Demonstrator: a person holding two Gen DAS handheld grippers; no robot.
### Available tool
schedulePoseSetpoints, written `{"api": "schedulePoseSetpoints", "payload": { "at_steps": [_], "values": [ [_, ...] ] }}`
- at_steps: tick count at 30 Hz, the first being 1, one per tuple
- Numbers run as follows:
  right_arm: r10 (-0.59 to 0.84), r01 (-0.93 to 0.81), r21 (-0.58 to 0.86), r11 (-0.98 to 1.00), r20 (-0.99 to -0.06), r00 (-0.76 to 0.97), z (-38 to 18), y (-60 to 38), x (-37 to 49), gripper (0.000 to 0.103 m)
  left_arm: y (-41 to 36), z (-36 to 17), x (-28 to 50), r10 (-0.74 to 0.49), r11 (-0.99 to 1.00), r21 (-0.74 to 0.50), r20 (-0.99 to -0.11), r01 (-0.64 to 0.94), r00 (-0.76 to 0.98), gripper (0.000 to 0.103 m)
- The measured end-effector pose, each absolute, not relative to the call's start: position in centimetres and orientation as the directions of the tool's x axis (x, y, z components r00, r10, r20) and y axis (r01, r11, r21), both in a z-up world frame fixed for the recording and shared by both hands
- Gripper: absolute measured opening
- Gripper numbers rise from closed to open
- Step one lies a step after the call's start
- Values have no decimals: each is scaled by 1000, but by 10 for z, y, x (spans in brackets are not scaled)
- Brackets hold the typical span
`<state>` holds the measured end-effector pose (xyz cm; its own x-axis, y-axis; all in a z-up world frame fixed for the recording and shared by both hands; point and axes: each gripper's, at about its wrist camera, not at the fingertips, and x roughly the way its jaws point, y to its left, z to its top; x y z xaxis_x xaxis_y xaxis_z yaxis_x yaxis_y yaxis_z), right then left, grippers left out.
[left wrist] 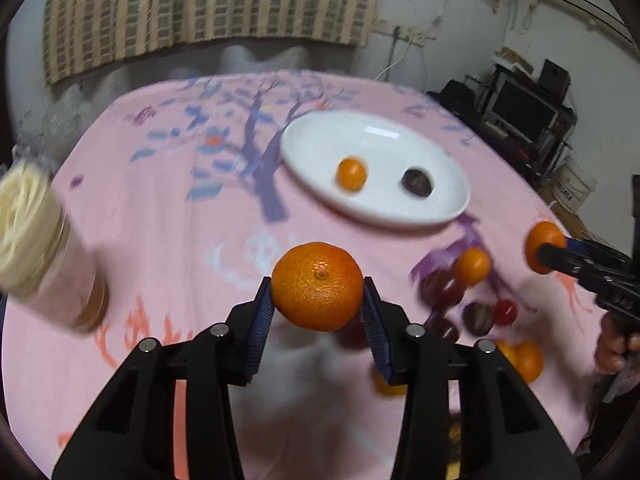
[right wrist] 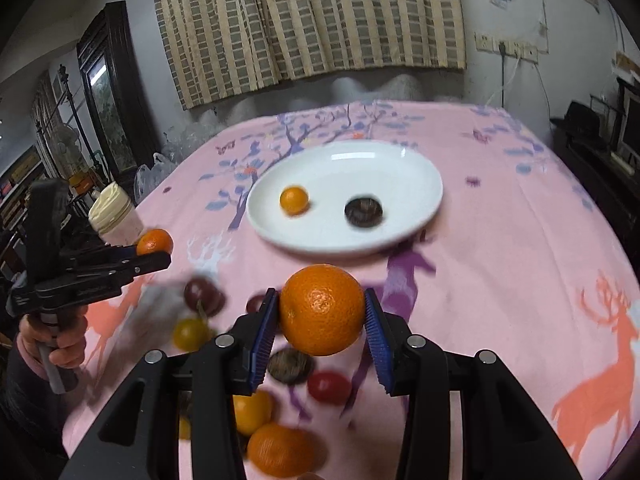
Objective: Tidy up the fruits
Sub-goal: 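Lower both mandarins onto the white plate and open both tools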
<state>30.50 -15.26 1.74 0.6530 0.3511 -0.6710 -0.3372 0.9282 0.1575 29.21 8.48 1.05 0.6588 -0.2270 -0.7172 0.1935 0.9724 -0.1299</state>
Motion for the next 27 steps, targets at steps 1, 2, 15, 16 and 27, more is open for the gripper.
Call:
{"api": "schedulePoseSetpoints", "payload": {
  "at_steps": [1,2,15,16,27],
  "values": [
    [357,-347,154,925,-661,660,20,-150,318,43,75,17,300,-227,971,-111,-708,212,669,43],
    [367,-353,160,922,-656,660,21,-148,329,43,63,22,310,-225,970,-92,-701,227,677,43],
    [297,-319,117,941,-738,606,-24,-130,441,44,-11,-21,439,-225,957,-86,-824,278,520,43],
    [299,-318,121,940,-740,603,-27,-131,442,44,-9,-22,439,-213,960,-78,-826,268,523,53],
    [297,-332,81,940,-672,678,0,-158,353,67,45,17,346,-207,976,-105,-704,189,679,98]
  ]
}}
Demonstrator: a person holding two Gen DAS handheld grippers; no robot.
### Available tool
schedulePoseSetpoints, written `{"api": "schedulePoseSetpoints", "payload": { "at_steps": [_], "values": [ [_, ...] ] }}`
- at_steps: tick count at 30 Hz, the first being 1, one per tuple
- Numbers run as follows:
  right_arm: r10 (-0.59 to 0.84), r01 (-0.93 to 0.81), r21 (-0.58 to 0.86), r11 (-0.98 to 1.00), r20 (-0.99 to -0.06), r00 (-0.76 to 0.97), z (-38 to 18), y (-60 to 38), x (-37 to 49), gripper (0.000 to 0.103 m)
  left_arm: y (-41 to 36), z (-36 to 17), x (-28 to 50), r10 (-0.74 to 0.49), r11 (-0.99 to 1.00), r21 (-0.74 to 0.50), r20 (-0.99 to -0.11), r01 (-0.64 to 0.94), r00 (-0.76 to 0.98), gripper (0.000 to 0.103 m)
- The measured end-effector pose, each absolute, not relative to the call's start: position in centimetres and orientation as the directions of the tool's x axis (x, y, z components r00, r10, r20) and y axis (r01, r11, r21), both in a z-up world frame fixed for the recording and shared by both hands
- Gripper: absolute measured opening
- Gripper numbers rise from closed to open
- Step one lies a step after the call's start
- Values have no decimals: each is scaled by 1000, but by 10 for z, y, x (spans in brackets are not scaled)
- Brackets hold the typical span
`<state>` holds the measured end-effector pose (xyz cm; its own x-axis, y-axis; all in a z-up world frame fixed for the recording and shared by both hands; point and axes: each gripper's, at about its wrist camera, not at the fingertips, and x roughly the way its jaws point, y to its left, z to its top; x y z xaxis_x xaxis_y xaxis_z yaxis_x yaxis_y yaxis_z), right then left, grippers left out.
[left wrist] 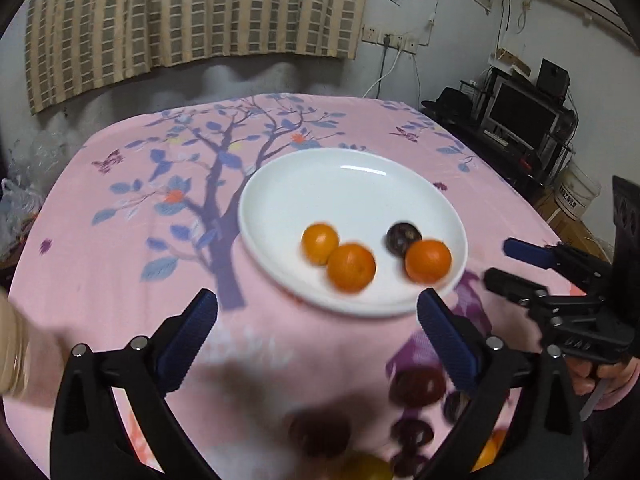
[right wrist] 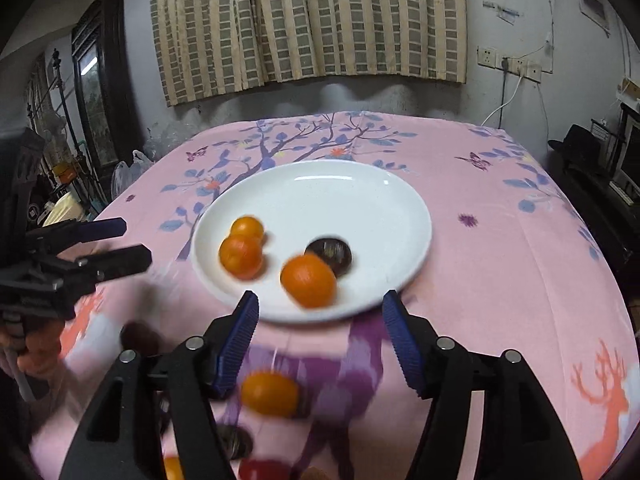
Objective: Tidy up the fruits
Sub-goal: 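Lower both mandarins onto the white plate and open both tools, then grasp a mandarin with the right tool while the left tool grasps a small yellow fruit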
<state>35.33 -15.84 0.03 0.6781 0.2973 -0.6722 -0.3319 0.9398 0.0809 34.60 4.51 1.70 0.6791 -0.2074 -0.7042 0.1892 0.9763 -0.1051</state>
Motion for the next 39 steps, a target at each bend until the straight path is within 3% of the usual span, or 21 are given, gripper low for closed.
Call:
{"api": "schedulePoseSetpoints", "payload": {
  "at_steps": [5,11,14,25,28,34,37,39],
  "values": [
    [234,-336,-18,942,-683,692,-5,-163,279,69,71,4,292,-204,978,-125,-720,165,664,98],
    [294,-437,-8,900,-728,619,-12,-156,224,72,99,-25,242,-210,976,-193,-736,98,644,98],
    [255,-476,-78,876,-762,595,-20,-146,215,72,106,-38,228,-172,982,-184,-767,45,619,98],
    [232,-548,-131,826,-807,544,-39,-129,208,71,112,-33,205,-141,984,-176,-742,13,656,98],
    [216,-550,-143,823,-817,535,-45,-127,212,64,110,-32,203,-140,986,-168,-738,21,660,98],
    [228,-562,-128,817,-824,519,-50,-125,218,61,108,-32,200,-147,986,-162,-741,38,656,98],
    [260,-588,-108,802,-822,506,-50,-122,217,43,106,-31,194,-178,982,-176,-739,69,649,98],
    [254,-579,-114,808,-819,515,-49,-123,218,42,101,-30,187,-225,974,-195,-734,118,641,98]
  ]
}}
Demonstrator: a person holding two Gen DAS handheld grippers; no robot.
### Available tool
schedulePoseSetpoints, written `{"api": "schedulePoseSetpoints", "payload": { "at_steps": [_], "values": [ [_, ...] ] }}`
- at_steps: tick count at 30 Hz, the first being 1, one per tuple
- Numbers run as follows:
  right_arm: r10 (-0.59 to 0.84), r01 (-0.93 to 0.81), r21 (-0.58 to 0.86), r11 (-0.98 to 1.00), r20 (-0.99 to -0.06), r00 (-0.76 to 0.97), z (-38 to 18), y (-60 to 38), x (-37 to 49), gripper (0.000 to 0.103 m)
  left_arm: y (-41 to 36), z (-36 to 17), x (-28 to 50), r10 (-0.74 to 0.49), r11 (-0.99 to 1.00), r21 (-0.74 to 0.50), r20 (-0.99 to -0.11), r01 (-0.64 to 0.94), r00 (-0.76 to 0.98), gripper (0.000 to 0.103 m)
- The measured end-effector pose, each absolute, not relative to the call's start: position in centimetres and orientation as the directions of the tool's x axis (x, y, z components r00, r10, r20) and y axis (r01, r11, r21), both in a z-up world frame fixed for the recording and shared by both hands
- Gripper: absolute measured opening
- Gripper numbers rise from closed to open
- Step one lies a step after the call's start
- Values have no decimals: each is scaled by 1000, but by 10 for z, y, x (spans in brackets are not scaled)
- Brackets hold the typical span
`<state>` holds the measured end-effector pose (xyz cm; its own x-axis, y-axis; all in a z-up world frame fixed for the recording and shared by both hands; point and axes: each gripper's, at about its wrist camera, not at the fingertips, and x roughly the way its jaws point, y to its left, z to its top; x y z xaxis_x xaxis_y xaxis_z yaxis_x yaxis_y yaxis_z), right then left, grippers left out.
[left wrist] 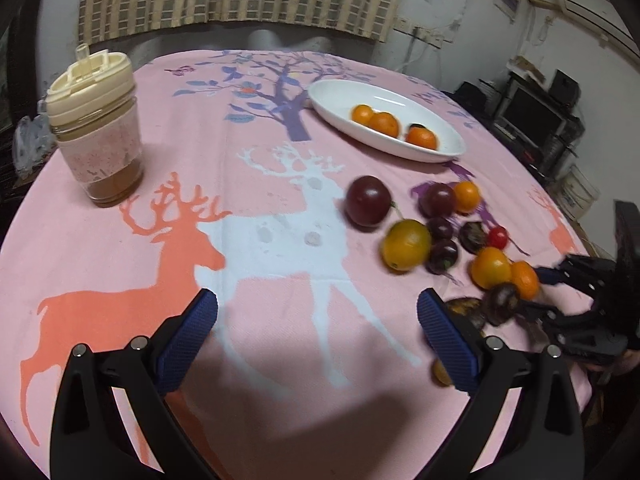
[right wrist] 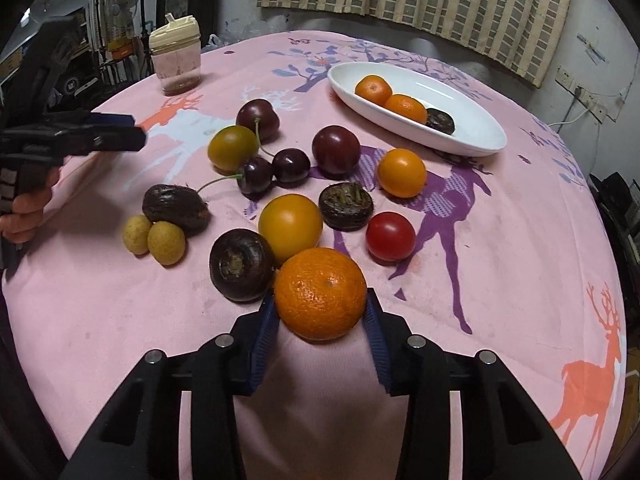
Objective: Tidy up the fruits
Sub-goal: 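Grasp a mandarin with the right tool while the left tool grasps a small yellow fruit, then carry both fruits over the white plate and open both tools to drop them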
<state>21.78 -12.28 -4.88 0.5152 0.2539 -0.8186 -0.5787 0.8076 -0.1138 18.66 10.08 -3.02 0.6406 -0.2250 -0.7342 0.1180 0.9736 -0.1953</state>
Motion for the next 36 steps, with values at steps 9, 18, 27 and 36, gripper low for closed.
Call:
{"api": "schedulePoseSetpoints", "payload": {
  "at_steps": [9,18,27,36],
  "values": [
    [284,-464,9,886,-801,527,-43,-156,233,42,41,-34,148,-376,898,-154,-757,412,535,62],
    [307,-460,34,887,-788,533,-40,-161,232,43,19,-49,158,-353,885,-118,-802,451,482,38],
    [319,-450,57,891,-785,531,-40,-165,234,43,16,-53,160,-333,882,-94,-817,461,471,27],
    [363,-471,87,878,-761,537,-20,-167,250,43,41,-8,174,-437,863,-191,-747,467,501,27]
  ]
}}
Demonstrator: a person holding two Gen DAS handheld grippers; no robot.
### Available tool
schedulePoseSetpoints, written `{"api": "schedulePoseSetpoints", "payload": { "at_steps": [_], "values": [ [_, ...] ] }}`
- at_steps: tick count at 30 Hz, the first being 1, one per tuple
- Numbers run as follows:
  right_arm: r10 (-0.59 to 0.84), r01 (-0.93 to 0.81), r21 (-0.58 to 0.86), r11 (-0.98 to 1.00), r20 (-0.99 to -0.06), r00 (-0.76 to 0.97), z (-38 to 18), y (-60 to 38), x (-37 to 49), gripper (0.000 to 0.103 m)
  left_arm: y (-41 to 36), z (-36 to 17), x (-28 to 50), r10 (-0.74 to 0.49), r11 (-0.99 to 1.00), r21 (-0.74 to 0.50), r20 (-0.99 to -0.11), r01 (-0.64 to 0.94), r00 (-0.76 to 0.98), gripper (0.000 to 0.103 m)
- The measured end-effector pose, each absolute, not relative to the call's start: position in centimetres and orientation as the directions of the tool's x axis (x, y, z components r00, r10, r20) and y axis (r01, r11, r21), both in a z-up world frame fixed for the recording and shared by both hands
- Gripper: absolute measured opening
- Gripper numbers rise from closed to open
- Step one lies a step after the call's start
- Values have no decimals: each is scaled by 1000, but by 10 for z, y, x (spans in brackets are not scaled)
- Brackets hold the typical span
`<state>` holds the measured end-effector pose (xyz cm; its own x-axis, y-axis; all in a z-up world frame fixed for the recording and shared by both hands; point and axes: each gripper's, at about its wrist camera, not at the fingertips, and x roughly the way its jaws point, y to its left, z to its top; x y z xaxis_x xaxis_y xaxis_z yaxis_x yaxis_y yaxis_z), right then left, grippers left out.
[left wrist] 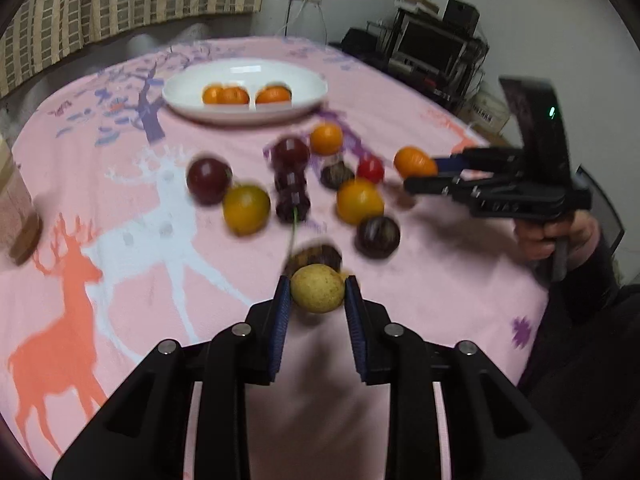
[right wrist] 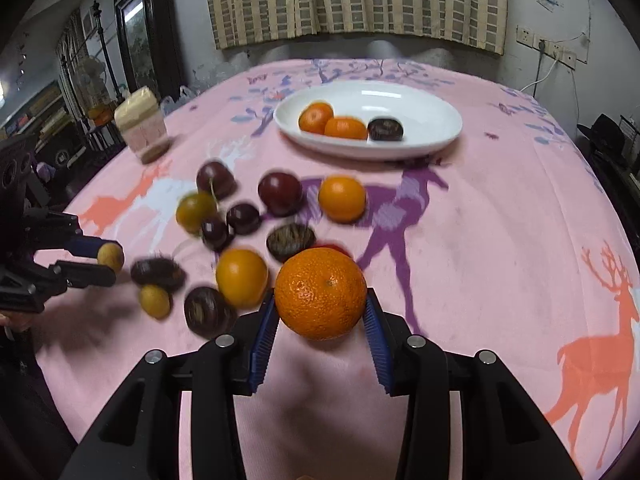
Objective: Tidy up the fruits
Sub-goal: 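Carry both fruits over the white plate and open both tools to drop them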
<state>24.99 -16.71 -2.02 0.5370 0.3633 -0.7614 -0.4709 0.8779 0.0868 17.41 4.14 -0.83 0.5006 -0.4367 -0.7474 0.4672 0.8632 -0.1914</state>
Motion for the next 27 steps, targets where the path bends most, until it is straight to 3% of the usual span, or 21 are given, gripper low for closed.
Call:
{"api": "schedulePoseSetpoints", "payload": {
  "at_steps": [4,8,14,21,23,25,27],
  "values": [
    [382,-451,86,889,-682,624,12,-164,282,43,49,31,221,-461,871,-233,-692,432,556,27],
    [375,-408,104,907,-643,668,26,-157,333,43,43,48,289,-412,903,-221,-691,370,594,27],
    [314,-336,109,936,-689,653,7,-148,414,43,24,39,397,-302,945,-150,-740,291,601,27],
    [305,-309,136,941,-735,605,-24,-149,462,44,19,5,465,-231,967,-126,-802,222,551,27],
    [310,-317,136,939,-737,601,-27,-148,464,47,18,-1,471,-211,972,-116,-813,204,543,42],
    [316,-325,133,936,-722,615,-22,-148,459,52,18,3,467,-182,979,-90,-801,185,570,71],
    [307,-332,108,937,-710,634,-12,-148,449,58,22,11,455,-170,982,-80,-779,172,604,83]
  ]
}}
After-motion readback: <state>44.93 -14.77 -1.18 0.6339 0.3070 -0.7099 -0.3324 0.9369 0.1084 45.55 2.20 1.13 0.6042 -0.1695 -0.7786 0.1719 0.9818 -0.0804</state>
